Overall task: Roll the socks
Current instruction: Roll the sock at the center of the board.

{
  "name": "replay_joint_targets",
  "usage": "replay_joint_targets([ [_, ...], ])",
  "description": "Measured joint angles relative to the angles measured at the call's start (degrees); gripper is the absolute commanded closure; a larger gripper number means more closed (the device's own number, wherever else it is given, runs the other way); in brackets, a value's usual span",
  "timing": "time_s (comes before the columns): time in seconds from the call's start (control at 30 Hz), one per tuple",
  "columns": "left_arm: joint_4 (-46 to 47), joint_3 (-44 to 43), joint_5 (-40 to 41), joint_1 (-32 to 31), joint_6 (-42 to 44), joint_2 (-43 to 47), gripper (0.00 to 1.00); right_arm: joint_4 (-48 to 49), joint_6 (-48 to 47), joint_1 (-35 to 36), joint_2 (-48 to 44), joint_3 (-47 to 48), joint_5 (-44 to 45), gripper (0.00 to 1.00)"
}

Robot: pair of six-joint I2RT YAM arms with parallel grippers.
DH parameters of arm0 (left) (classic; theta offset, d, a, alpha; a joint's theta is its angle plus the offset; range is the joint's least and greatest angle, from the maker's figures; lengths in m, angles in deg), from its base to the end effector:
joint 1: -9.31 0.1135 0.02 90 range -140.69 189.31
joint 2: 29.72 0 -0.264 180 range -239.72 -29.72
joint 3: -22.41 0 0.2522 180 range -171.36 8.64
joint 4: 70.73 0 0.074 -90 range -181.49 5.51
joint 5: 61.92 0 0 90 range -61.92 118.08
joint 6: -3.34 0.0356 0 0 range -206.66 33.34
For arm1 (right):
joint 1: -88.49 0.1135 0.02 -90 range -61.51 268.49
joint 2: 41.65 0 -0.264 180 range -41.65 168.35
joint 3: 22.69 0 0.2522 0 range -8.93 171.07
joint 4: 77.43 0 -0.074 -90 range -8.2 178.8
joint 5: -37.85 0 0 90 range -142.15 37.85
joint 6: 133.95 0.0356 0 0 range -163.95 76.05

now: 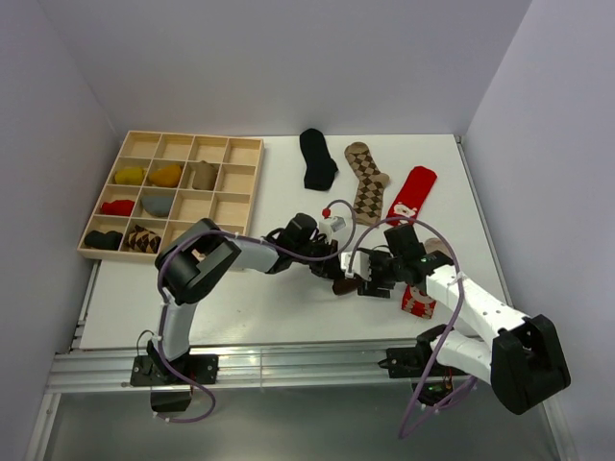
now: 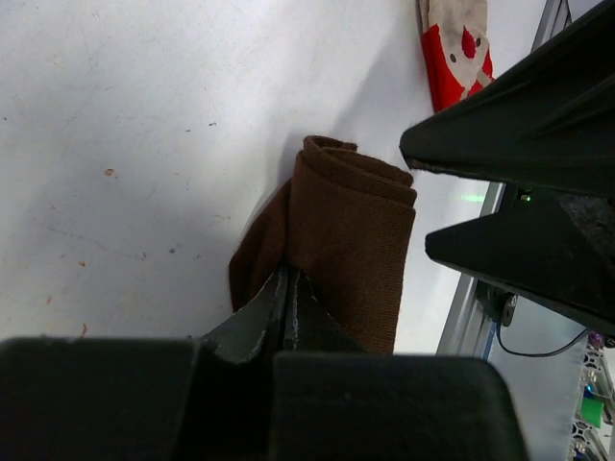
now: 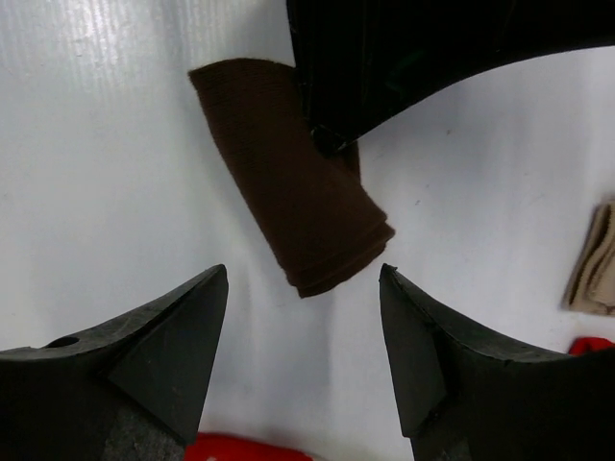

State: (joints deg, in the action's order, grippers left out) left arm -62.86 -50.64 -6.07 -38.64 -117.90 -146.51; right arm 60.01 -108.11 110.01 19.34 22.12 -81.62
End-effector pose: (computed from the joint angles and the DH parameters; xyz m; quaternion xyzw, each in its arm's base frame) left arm 0.2564 -0.3142 0.1142 0.2559 0.8228 -0.4787 0.1685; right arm 0.1691 0.0855 0.1843 -0.6835 0.6363 0.1334 0.3318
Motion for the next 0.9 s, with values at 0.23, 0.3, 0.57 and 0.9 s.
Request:
replay_joint_targets([
  [0.23,-0.31,-0.5,-1.33,0.35,-0.15,-0.59,1.0,4.31,0.24,2.89,2.82,-0.04,2.62,0.28],
  [0.3,-0.28,-0.66,-1.88,0.52,-0.35,-0.85,1.0,5.07,0.26,3.76,4.2,-0.04,3.15,0.29],
  [0.57,-0.28,-1.49,-4.74,1.4,-1.51,-2.08,1.0,8.13,0.61,6.34,9.03,-0.02,5.75,0.35],
  [0.9,-0.04,-1.73,-8.55,2.75,-3.54,-3.15,1.0,7.37,1.49,7.23,16.48,4.57,7.63,0.85],
])
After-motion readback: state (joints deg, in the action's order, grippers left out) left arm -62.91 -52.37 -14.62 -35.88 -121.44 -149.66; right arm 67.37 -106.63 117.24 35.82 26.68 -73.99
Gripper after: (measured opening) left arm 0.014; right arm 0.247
